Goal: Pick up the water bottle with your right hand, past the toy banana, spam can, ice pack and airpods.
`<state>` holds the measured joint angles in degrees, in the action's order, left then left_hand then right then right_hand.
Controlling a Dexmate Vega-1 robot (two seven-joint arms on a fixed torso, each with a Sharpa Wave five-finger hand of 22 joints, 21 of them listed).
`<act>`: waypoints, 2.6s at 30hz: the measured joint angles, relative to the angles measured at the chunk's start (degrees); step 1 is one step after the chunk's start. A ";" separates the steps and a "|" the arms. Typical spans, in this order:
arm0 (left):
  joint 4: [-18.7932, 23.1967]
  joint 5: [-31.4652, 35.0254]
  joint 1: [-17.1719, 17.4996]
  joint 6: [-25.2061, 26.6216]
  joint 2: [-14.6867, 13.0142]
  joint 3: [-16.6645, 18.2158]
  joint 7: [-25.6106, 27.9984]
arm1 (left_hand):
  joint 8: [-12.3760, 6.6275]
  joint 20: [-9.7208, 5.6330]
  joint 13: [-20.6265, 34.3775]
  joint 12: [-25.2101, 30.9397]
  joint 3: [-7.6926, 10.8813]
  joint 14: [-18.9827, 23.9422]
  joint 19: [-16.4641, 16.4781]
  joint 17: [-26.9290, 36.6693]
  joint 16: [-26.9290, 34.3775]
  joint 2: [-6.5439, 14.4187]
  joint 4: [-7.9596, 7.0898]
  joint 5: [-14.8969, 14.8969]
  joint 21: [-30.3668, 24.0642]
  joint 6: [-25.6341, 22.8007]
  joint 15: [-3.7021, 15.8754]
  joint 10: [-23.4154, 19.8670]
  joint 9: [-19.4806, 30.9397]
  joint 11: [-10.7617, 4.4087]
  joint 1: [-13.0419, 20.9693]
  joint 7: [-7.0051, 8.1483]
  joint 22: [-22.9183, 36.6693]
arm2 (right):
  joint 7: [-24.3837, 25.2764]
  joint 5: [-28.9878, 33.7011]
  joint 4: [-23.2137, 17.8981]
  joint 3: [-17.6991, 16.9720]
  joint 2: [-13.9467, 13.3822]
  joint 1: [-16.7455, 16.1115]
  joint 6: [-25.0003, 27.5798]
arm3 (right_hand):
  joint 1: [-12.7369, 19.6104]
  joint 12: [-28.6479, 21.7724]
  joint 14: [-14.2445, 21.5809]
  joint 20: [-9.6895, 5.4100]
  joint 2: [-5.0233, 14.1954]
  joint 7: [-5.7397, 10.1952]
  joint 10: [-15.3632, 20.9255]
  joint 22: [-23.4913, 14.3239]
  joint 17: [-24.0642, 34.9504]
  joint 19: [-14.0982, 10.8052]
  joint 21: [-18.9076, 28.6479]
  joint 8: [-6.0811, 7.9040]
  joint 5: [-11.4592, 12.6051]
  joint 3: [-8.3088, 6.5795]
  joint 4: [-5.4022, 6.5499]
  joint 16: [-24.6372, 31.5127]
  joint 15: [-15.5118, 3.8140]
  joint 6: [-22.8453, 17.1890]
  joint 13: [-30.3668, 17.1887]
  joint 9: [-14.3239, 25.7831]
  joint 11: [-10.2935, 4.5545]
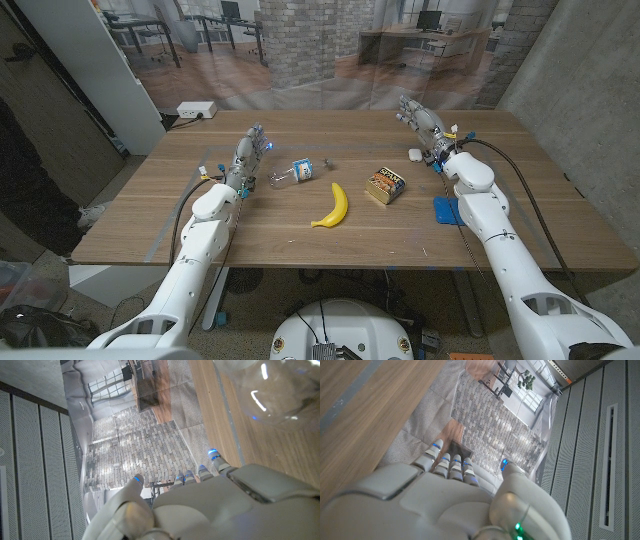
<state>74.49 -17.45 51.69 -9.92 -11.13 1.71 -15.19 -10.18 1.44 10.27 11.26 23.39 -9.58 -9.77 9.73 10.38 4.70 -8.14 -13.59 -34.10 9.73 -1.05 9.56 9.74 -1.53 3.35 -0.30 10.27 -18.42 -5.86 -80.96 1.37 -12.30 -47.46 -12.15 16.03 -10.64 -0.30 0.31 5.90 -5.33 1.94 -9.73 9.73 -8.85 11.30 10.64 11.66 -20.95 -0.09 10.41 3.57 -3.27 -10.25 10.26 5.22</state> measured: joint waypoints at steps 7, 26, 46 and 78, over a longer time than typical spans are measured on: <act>0.16 0.06 0.19 0.00 0.02 0.16 -0.05 | 0.00 0.00 0.00 0.00 -0.16 0.00 0.00 0.00 0.00 0.00 0.16 0.00 0.00 0.00 0.00 0.00 0.00 0.00 0.00 0.00 0.00 | -0.18 1.16 -0.59 0.41 -0.33 0.18 -0.41 | 0.24 0.00 0.00 0.00 -0.24 0.00 0.00 0.00 0.00 0.00 0.00 0.00 0.00 -0.01 -0.47 0.00 0.00 0.00 0.00 0.00 0.00; 0.25 0.23 0.33 -0.37 -0.03 0.40 -0.06 | 0.00 0.00 0.00 0.00 -0.16 0.00 0.00 0.00 0.00 0.00 0.16 0.00 0.44 0.00 0.00 0.00 0.00 0.00 0.00 0.00 0.00 | -0.84 4.88 -2.16 2.64 -2.10 2.02 -2.00 | 1.45 0.00 -0.01 0.00 -0.25 0.00 0.11 0.00 0.00 0.00 0.00 0.00 0.00 -0.24 -1.65 0.00 0.00 0.00 0.00 0.00 0.10; -0.48 0.22 0.07 -0.96 -0.06 0.62 -0.11 | 0.00 0.00 0.00 0.00 -0.16 0.00 0.00 0.00 0.00 0.00 0.16 0.00 0.66 0.00 0.00 0.00 -0.01 0.00 0.00 0.00 -0.01 | -1.79 8.90 -3.56 4.88 -3.93 3.91 -3.28 | 2.34 0.00 0.00 0.16 -0.08 0.00 0.52 0.00 0.00 -0.47 0.00 0.00 -0.22 -0.41 -2.76 0.00 -0.01 0.00 0.01 -0.01 0.10; -1.29 0.01 -0.10 -1.44 0.03 1.10 -0.35 | 0.00 0.00 0.00 0.00 -0.16 0.00 0.00 0.00 0.00 0.00 0.16 0.00 1.07 0.00 0.00 0.00 -0.01 0.00 0.00 0.00 -0.01 | -3.62 14.55 -5.82 8.26 -6.28 6.69 -5.04 | 3.77 0.00 0.21 -0.01 -0.30 0.00 0.52 0.01 -0.01 -0.63 0.00 0.00 -0.22 -1.06 -4.36 0.00 0.20 0.00 0.01 -0.01 0.10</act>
<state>73.20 -17.44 51.59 -11.36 -11.10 2.81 -15.54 -10.18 1.44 10.27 11.25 23.23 -9.58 -9.77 9.73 10.38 4.70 -7.98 -13.58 -33.03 9.73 -1.05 9.56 9.73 -1.53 3.35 -0.30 10.26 -22.03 8.69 -86.78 9.62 -18.58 -40.76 -17.19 19.79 -10.64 -0.09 0.30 5.60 -5.33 2.46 -9.72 9.73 -9.48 11.30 10.64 11.44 -22.02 -4.45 10.41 3.77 -3.27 -10.25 10.25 5.32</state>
